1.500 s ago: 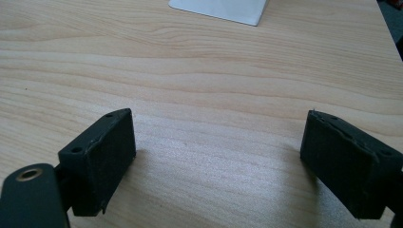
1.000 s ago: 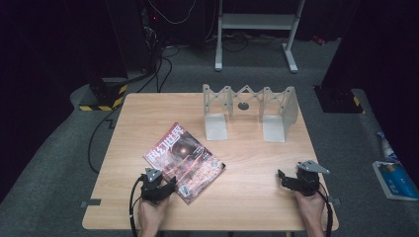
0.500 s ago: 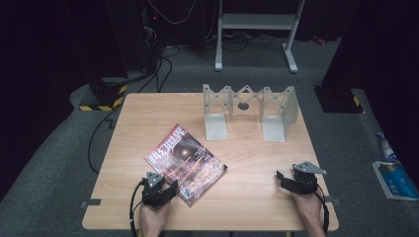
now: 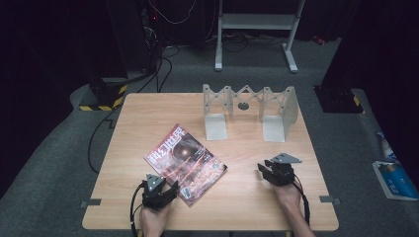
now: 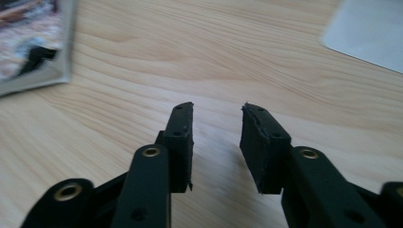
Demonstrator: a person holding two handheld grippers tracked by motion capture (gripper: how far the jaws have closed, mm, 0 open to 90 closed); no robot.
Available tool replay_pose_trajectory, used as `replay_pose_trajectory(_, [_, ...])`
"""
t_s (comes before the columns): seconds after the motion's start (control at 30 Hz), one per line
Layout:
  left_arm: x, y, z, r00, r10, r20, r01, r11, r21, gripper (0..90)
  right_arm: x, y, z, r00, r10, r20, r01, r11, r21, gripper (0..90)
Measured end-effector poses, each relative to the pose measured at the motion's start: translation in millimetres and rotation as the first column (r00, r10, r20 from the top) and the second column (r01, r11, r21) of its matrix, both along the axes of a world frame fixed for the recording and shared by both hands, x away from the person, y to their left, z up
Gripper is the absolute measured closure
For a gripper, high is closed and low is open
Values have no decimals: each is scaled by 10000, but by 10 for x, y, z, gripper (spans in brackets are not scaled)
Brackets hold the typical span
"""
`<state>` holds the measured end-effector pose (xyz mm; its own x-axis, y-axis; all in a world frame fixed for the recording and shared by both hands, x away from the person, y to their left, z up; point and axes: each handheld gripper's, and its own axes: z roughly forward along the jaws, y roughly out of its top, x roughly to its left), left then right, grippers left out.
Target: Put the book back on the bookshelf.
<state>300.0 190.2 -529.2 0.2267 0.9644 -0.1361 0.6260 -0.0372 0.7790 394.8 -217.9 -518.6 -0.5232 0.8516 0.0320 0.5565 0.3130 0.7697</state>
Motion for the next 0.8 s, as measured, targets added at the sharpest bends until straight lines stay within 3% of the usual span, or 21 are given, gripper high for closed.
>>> replay_pose_trajectory(0.2, [-4, 2, -4, 10000, -15, 36, 15, 10000, 15, 472, 92, 293, 27, 9961, 808, -363, -792, 9959, 440, 692])
replay_pose_trajectory(0.23, [-5, 2, -4, 10000, -12, 39, 12, 10000, 15, 472, 141, 438, 22, 9930, 1026, -590, -1000, 9940, 453, 696])
replay_pose_trajectory(0.5, [-6, 4, -5, 10000, -20, 50, 20, 10000, -4, 472, 257, 825, -26, 9831, 1675, -744, -1657, 9857, 298, 700])
replay_pose_trajectory(0.57, [-6, 3, -5, 10000, -17, 50, 17, 10000, -3, 472, 267, 860, -32, 9810, 1748, -840, -1726, 9844, 330, 704])
replay_pose_trajectory(0.6, [-5, 5, -4, 10000, -24, 49, 24, 10000, 17, 472, 283, 934, -33, 9758, 1990, -904, -1959, 9797, 424, 722])
replay_pose_trajectory(0.73, [-4, 3, -2, 10000, -22, 16, 22, 10000, 1, 472, 292, 991, -23, 9721, 2142, -961, -2129, 9768, 242, 765])
replay_pose_trajectory(0.8, [-7, 3, -3, 10000, -29, 29, 29, 10000, -5, 474, 297, 972, -25, 9637, 2424, -1120, -2387, 9700, 454, 803])
